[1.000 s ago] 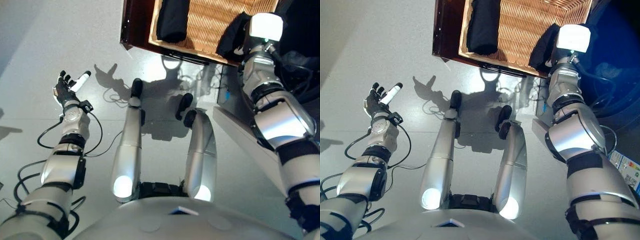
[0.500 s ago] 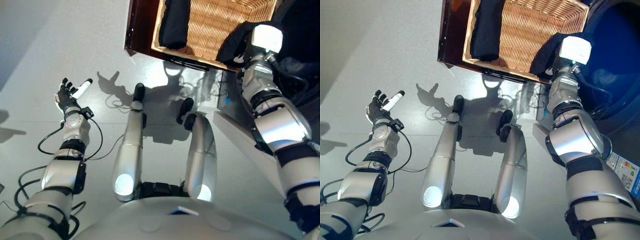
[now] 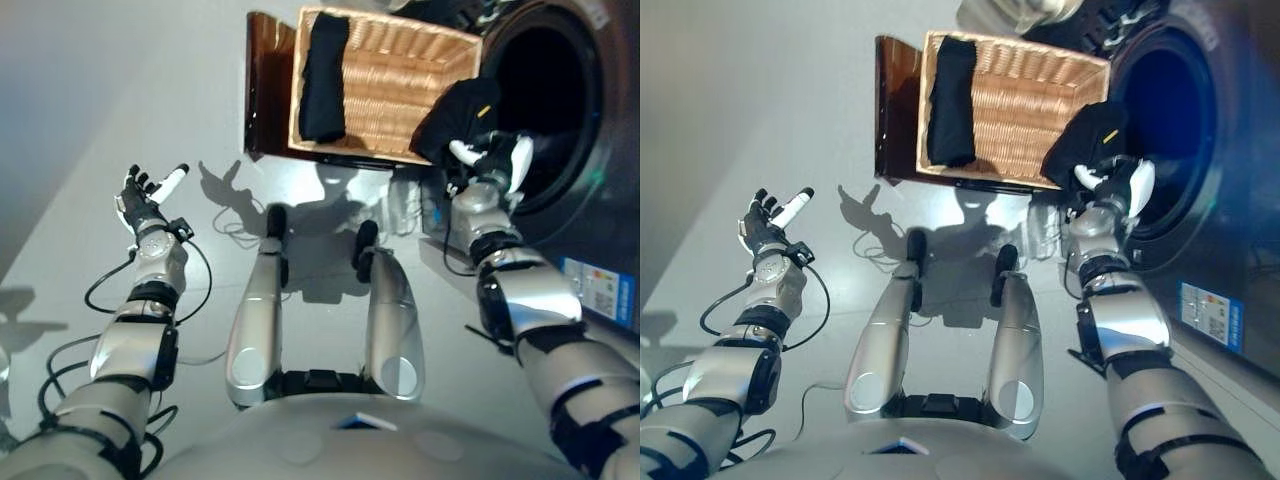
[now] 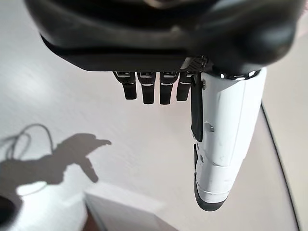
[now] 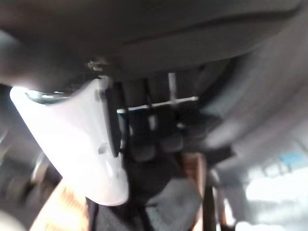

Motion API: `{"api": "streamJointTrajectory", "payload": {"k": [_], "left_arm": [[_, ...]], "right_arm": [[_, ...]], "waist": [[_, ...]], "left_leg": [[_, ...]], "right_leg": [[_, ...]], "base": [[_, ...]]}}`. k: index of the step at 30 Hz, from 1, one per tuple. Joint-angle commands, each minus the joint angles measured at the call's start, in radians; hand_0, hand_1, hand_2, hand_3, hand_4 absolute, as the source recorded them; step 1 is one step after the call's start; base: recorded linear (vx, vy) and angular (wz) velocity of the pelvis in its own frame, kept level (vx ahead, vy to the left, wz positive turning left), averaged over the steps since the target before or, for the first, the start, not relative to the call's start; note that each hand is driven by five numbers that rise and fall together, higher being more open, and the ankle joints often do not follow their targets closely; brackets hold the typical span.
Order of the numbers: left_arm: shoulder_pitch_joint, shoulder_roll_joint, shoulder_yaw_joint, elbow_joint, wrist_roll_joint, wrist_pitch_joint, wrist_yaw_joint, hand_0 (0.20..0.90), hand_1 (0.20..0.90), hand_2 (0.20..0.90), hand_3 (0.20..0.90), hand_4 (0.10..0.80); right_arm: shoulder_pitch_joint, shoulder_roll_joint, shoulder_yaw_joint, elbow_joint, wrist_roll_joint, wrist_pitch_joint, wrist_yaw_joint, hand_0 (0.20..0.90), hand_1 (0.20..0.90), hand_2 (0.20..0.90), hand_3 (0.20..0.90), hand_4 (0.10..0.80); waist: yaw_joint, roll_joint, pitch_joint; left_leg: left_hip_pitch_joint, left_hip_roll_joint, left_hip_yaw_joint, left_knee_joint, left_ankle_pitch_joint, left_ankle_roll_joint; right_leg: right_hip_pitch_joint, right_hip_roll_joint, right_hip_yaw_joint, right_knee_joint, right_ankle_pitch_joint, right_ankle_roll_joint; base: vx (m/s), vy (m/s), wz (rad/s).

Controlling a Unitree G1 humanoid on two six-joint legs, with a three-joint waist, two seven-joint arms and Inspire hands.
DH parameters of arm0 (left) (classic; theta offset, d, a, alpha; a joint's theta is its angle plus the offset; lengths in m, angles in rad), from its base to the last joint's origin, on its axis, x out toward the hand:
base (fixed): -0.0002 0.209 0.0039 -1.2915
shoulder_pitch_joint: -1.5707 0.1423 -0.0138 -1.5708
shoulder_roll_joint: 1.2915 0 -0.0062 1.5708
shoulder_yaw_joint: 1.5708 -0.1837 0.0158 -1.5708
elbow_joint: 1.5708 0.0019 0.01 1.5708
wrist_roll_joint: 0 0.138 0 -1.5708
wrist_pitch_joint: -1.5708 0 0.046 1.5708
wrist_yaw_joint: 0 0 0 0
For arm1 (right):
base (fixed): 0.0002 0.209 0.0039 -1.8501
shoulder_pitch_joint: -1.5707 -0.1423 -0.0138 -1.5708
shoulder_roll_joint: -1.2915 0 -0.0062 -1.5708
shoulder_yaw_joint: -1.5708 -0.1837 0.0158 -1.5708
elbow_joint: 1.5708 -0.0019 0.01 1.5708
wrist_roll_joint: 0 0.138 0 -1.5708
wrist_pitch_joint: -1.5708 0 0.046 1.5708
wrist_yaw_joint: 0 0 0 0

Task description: Pick up the clothes and place them into the washing machine

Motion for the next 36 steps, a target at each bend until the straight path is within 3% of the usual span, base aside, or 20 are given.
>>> {"api": "streamJointTrajectory", "payload": {"k": [1, 3, 5, 6, 10, 13, 20, 24, 30, 31, 36], "left_arm": [[0.036, -0.026, 0.006, 0.033, 0.017, -0.069, 0.063, 0.9, 0.9, 0.9, 0.9, 0.8], [0.055, -0.042, 0.008, 0.01, 0.007, -0.075, 0.068, 0.9, 0.9, 0.9, 0.9, 0.8], [0.075, -0.057, 0.006, -0.006, -0.011, -0.085, 0.059, 0.9, 0.9, 0.9, 0.9, 0.8], [0.08, -0.061, 0.01, -0.007, -0.018, -0.083, 0.053, 0.9, 0.9, 0.9, 0.9, 0.8], [0.097, -0.097, 0.012, 0.015, -0.054, -0.095, 0.01, 0.9, 0.9, 0.9, 0.9, 0.8], [0.095, -0.1, 0.016, 0.02, -0.071, -0.097, -0.002, 0.9, 0.9, 0.9, 0.9, 0.8], [0.124, -0.089, 0.032, 0.01, -0.062, -0.112, -0.008, 0.9, 0.9, 0.9, 0.9, 0.8], [0.161, -0.074, 0.043, 0.012, -0.054, -0.114, -0.026, 0.9, 0.9, 0.9, 0.9, 0.8], [0.182, -0.088, 0.034, 0.011, -0.045, -0.118, -0.033, 0.9, 0.9, 0.9, 0.9, 0.8], [0.183, -0.091, 0.033, 0.013, -0.047, -0.118, -0.036, 0.9, 0.9, 0.9, 0.9, 0.8], [0.173, -0.097, 0.03, 0.026, -0.045, -0.105, -0.043, 0.9, 0.9, 0.9, 0.9, 0.8]], "right_arm": [[0.11, 0.023, -0.032, -0.104, 0.316, -0.234, 0.012, 0.2, 0.2, 0.2, 0.2, 0.3], [0.148, 0.055, -0.062, -0.16, 0.438, -0.281, 0.052, 0.2, 0.2, 0.2, 0.2, 0.3], [0.171, 0.118, -0.147, -0.232, 0.724, -0.379, 0.186, 0.2, 0.2, 0.2, 0.2, 0.3], [0.181, 0.116, -0.142, -0.234, 0.715, -0.375, 0.187, 0.2, 0.2, 0.2, 0.2, 0.3], [0.172, 0.149, -0.232, -0.24, 0.965, -0.425, 0.351, 0.2, 0.2, 0.2, 0.2, 0.3], [0.148, 0.131, -0.255, -0.264, 1.001, -0.46, 0.367, 0.2, 0.2, 0.2, 0.2, 0.3], [0.071, 0.021, -0.289, -0.355, 0.894, -0.514, 0.286, 0.2, 0.2, 0.2, 0.2, 0.3], [0.015, -0.065, -0.276, -0.378, 0.836, -0.504, 0.262, 0.2, 0.2, 0.2, 0.2, 0.3], [0.013, -0.091, -0.271, -0.362, 0.817, -0.493, 0.25, 0.2, 0.2, 0.2, 0.2, 0.3], [0.015, -0.094, -0.267, -0.342, 0.817, -0.481, 0.254, 0.9, 0.9, 0.9, 0.9, 0.8], [0.083, -0.06, -0.205, -0.253, 0.826, -0.392, 0.311, 0.9, 0.9, 0.9, 0.9, 0.8]], "waist": [[-0.032, 0.025, -0.11], [-0.037, 0.036, -0.109], [-0.042, 0.055, -0.108], [-0.043, 0.061, -0.108], [-0.046, 0.112, -0.118], [-0.044, 0.133, -0.123], [-0.025, 0.188, -0.155], [-0.006, 0.195, -0.173], [0.005, 0.184, -0.189], [0.006, 0.182, -0.193], [0.004, 0.156, -0.213]], "left_leg": [[0.017, -0.07, 0.069, -0.019, -0.036, 0.0], [0.035, -0.074, 0.082, -0.024, -0.04, 0.003], [0.046, -0.081, 0.093, -0.027, -0.045, 0.006], [0.051, -0.081, 0.095, -0.03, -0.045, 0.007], [0.073, -0.097, 0.11, -0.034, -0.054, 0.012], [0.076, -0.1, 0.114, -0.039, -0.053, 0.013], [0.081, -0.103, 0.117, -0.054, -0.047, 0.015], [0.08, -0.099, 0.114, -0.064, -0.038, 0.011], [0.1, -0.092, 0.105, -0.074, -0.034, 0.007], [0.106, -0.091, 0.105, -0.082, -0.025, 0.006], [0.147, -0.077, 0.097, -0.093, -0.031, 0.0]], "right_leg": [[0.07, 0.035, 0.045, -0.168, 0.072, 0.02], [0.082, 0.033, 0.06, -0.178, 0.078, 0.024], [0.092, 0.029, 0.073, -0.188, 0.079, 0.028], [0.095, 0.027, 0.077, -0.191, 0.08, 0.028], [0.115, 0.015, 0.1, -0.197, 0.075, 0.033], [0.114, 0.011, 0.107, -0.199, 0.073, 0.033], [0.11, 0.005, 0.116, -0.191, 0.066, 0.035], [0.108, 0.005, 0.113, -0.193, 0.062, 0.035], [0.134, 0.012, 0.107, -0.191, 0.051, 0.031], [0.14, 0.014, 0.104, -0.197, 0.06, 0.031], [0.186, 0.02, 0.097, -0.211, 0.05, 0.031]], "base": [[0.038, 0.107, -0.3], [0.023, 0.112, -0.34], [0.014, 0.109, -0.24], [0.006, 0.098, -0.23], [0.015, 0.085, -0.17], [0.016, 0.065, 0.01], [0.007, 0.024, -0.02], [0.002, -0.019, 0.0], [0.027, -0.037, 0.04], [0.082, -0.043, 0.04], [0.05, -0.044, 0.01]]}}
